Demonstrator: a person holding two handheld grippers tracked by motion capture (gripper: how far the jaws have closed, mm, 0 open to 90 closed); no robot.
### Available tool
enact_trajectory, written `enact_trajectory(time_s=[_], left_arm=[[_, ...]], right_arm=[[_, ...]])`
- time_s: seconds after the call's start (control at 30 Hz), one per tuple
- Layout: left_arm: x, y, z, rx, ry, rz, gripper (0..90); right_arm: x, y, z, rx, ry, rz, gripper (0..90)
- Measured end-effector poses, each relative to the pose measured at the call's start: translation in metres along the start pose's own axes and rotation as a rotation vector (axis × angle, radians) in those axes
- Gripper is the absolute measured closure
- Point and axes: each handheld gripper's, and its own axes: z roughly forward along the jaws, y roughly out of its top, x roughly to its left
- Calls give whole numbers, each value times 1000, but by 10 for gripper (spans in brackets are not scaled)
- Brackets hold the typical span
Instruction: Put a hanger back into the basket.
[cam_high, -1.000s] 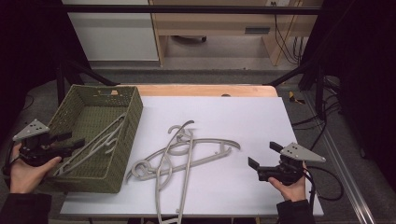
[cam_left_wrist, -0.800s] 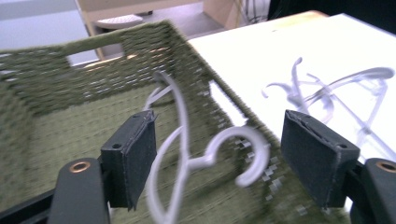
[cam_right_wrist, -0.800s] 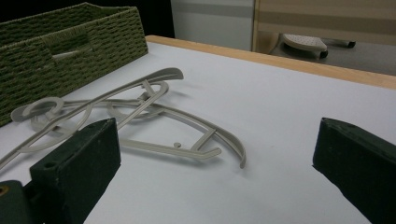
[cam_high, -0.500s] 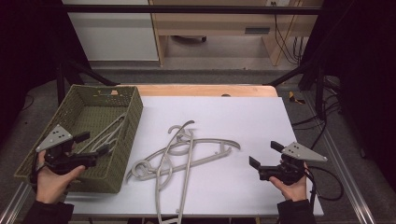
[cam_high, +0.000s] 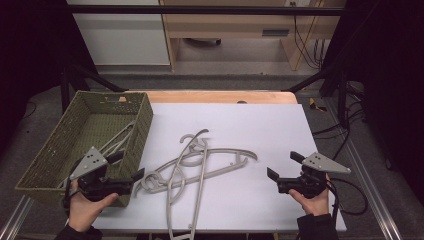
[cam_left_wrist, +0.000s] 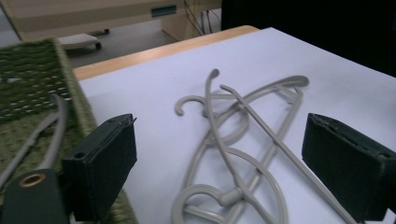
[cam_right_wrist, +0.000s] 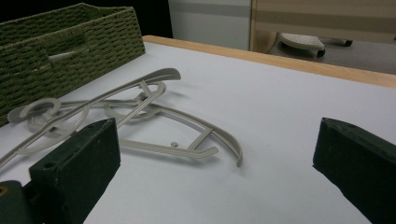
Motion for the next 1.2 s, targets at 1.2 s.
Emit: enact_trajectory(time_s=[1.2], left_arm=[[-49, -71, 58, 323, -83, -11, 208]], right_arm=[[4, 0, -1, 3, 5, -7, 10]])
